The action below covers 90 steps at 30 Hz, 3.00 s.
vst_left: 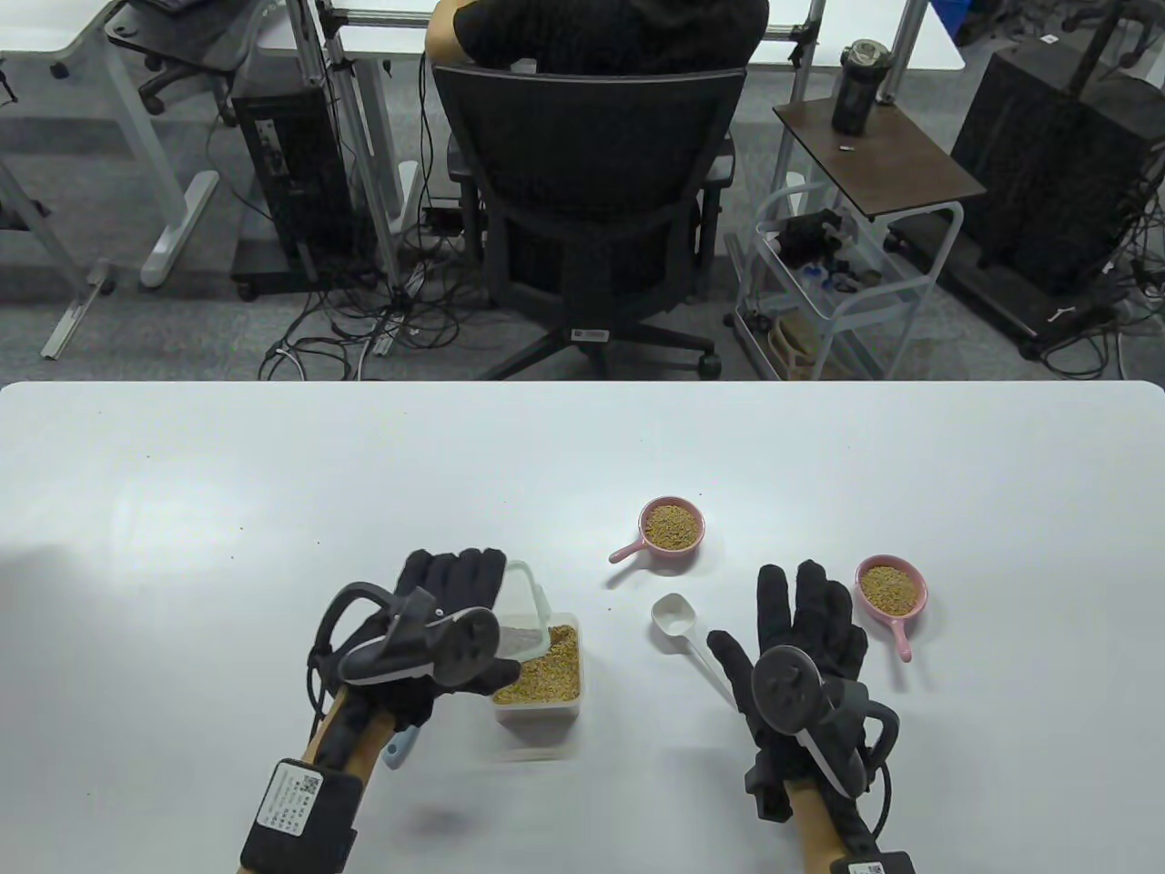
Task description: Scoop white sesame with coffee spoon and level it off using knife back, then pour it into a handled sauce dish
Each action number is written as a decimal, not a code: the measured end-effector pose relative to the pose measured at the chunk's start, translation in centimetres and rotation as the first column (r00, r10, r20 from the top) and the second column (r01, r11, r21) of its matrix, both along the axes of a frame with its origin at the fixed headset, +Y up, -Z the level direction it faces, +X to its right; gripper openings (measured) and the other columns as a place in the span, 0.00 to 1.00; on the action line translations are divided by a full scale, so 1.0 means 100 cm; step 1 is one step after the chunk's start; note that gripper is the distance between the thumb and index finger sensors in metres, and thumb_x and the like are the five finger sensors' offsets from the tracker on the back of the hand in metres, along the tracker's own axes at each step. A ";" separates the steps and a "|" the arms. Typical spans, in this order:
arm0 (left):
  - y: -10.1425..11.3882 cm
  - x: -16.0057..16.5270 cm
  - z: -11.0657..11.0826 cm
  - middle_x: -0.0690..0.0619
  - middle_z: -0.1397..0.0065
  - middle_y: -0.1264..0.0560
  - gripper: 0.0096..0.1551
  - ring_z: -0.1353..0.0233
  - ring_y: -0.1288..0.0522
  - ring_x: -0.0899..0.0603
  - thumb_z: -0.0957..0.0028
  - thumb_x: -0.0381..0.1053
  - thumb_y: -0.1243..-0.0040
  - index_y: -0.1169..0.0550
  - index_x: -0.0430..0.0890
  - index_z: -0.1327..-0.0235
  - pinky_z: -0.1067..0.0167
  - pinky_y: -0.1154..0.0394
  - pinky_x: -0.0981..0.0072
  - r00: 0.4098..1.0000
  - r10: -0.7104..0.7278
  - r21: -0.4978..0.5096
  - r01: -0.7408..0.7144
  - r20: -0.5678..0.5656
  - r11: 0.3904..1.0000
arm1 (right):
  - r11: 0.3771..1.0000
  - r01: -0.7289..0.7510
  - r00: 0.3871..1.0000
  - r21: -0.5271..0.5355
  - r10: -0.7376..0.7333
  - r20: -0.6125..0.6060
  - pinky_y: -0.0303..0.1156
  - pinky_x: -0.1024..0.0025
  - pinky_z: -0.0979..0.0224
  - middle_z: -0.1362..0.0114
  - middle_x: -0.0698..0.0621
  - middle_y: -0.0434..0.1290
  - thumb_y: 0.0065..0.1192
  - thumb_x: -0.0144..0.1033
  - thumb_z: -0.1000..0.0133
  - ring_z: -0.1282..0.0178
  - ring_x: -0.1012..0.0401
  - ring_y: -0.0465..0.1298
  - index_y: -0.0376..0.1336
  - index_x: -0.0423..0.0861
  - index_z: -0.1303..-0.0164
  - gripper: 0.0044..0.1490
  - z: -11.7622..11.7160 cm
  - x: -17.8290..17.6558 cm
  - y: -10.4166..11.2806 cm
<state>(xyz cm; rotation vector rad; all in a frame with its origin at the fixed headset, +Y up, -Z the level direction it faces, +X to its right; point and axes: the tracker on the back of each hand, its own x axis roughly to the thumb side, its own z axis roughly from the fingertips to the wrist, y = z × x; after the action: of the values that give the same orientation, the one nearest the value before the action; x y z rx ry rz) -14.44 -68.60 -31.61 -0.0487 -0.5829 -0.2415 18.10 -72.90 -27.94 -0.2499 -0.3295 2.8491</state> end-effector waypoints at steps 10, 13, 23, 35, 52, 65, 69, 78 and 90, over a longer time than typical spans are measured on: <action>-0.027 0.024 0.001 0.42 0.11 0.37 0.72 0.14 0.32 0.34 0.60 0.85 0.49 0.49 0.43 0.10 0.18 0.44 0.37 0.994 -0.071 -0.019 0.073 0.086 0.997 | 0.999 -0.016 1.000 0.041 0.017 -0.012 0.43 0.36 0.18 0.07 0.47 0.35 0.52 0.69 0.43 0.11 0.43 0.39 0.42 0.57 0.10 0.54 0.001 -0.003 0.000; -0.030 0.021 -0.001 0.42 0.10 0.37 0.72 0.14 0.32 0.34 0.60 0.85 0.49 0.50 0.44 0.10 0.18 0.44 0.38 0.995 -0.051 -0.042 0.055 0.085 0.998 | 0.999 -0.017 1.000 0.051 0.017 -0.012 0.43 0.36 0.18 0.07 0.47 0.35 0.52 0.68 0.43 0.11 0.43 0.39 0.42 0.57 0.10 0.54 0.001 -0.003 0.000; -0.033 0.014 -0.007 0.48 0.07 0.42 0.71 0.09 0.38 0.36 0.60 0.84 0.46 0.52 0.50 0.09 0.18 0.46 0.37 0.999 0.022 -0.187 -0.017 0.025 0.982 | 0.999 -0.033 0.999 0.043 0.034 -0.024 0.43 0.35 0.18 0.07 0.46 0.36 0.52 0.68 0.43 0.11 0.43 0.40 0.43 0.56 0.10 0.54 0.001 -0.007 -0.002; -0.019 -0.037 0.001 0.46 0.09 0.38 0.59 0.12 0.35 0.35 0.47 0.78 0.49 0.47 0.48 0.09 0.20 0.42 0.36 0.880 0.366 -0.031 -0.393 -0.303 0.919 | 0.998 0.025 0.989 0.062 -0.015 -0.148 0.52 0.38 0.20 0.08 0.43 0.44 0.53 0.65 0.41 0.13 0.41 0.49 0.48 0.51 0.11 0.51 0.003 -0.044 0.006; -0.055 -0.037 0.014 0.55 0.38 0.17 0.39 0.43 0.14 0.47 0.44 0.68 0.39 0.25 0.47 0.25 0.34 0.26 0.48 0.716 0.484 0.031 -0.545 -0.504 0.838 | 0.902 0.313 0.919 -0.298 -0.367 -0.145 0.78 0.56 0.43 0.26 0.39 0.75 0.62 0.57 0.40 0.43 0.53 0.83 0.65 0.44 0.22 0.40 -0.029 -0.124 -0.026; -0.061 -0.035 0.027 0.57 0.41 0.16 0.31 0.45 0.14 0.47 0.41 0.67 0.40 0.21 0.53 0.30 0.34 0.26 0.48 0.655 0.516 0.162 -0.523 -0.552 0.837 | 0.900 0.326 0.917 -0.290 -0.376 -0.135 0.78 0.57 0.47 0.35 0.38 0.78 0.62 0.44 0.38 0.53 0.56 0.83 0.66 0.37 0.25 0.35 -0.026 -0.136 -0.025; -0.064 -0.030 0.031 0.57 0.43 0.15 0.29 0.46 0.14 0.46 0.39 0.68 0.45 0.20 0.54 0.33 0.35 0.26 0.48 0.672 0.495 0.229 -0.449 -0.551 0.864 | 0.908 0.317 0.926 -0.273 -0.359 -0.120 0.78 0.56 0.47 0.36 0.38 0.77 0.60 0.44 0.38 0.53 0.56 0.82 0.65 0.37 0.25 0.35 -0.024 -0.140 -0.026; -0.069 -0.032 0.028 0.54 0.42 0.15 0.31 0.45 0.14 0.45 0.34 0.65 0.50 0.20 0.49 0.30 0.35 0.27 0.47 0.645 0.509 0.153 -0.526 -0.570 0.837 | 0.879 0.367 0.912 -0.305 -0.404 -0.067 0.77 0.55 0.44 0.34 0.37 0.73 0.60 0.45 0.37 0.50 0.57 0.80 0.65 0.39 0.23 0.36 -0.024 -0.138 -0.031; -0.061 -0.023 0.028 0.50 0.42 0.13 0.31 0.45 0.12 0.42 0.32 0.63 0.49 0.19 0.43 0.32 0.36 0.26 0.45 0.629 0.441 0.127 -0.480 -0.640 0.868 | 0.921 0.302 0.939 -0.245 -0.332 -0.091 0.76 0.53 0.43 0.33 0.36 0.72 0.60 0.45 0.37 0.50 0.56 0.79 0.65 0.39 0.23 0.35 -0.020 -0.143 -0.028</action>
<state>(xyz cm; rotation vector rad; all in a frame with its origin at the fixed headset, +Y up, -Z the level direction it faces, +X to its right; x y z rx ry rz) -16.73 -74.72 -28.82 -0.0328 0.1242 0.3054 3.81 -75.75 -29.92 -0.1424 0.0635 2.5599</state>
